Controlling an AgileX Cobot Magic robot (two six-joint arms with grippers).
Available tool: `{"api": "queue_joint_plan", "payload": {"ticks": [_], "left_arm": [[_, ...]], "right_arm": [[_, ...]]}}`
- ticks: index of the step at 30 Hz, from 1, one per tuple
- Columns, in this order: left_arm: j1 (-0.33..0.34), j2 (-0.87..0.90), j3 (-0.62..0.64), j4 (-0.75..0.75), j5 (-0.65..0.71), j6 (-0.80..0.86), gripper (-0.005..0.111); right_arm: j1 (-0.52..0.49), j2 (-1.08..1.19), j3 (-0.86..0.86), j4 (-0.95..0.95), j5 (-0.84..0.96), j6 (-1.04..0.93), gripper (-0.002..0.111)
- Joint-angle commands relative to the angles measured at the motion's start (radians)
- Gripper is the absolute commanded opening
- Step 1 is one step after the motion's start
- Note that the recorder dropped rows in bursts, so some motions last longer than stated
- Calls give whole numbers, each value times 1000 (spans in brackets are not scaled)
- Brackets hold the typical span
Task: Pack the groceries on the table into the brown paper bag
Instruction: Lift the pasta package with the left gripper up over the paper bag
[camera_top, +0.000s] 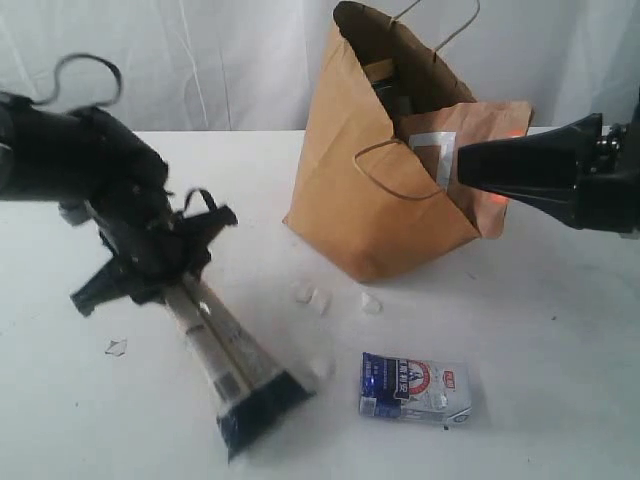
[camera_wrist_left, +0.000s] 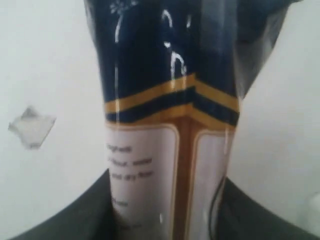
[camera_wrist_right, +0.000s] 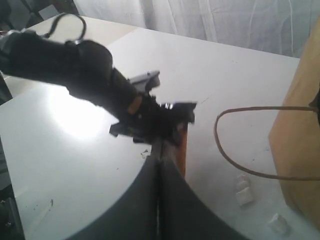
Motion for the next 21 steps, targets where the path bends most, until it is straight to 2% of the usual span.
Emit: {"api": "queue_joint_plan", "payload": {"ticks": [1, 6, 10, 16, 21], "left_arm": [[96, -129, -82, -15, -45, 189, 0], [163, -232, -118, -174, -45, 551, 0], [199, -293, -118, -434, -43, 817, 0], [243, -369, -118, -806, -44, 1122, 0], [291, -405, -141, -1164, -6, 1444, 0]], "right_arm": [[1, -4, 2, 9, 6, 0, 0], [1, -4, 2, 9, 72, -4, 0], [1, -4, 2, 9, 128, -4, 0], [1, -4, 2, 9, 198, 6, 0], [1, -4, 2, 9, 341, 159, 0]]}}
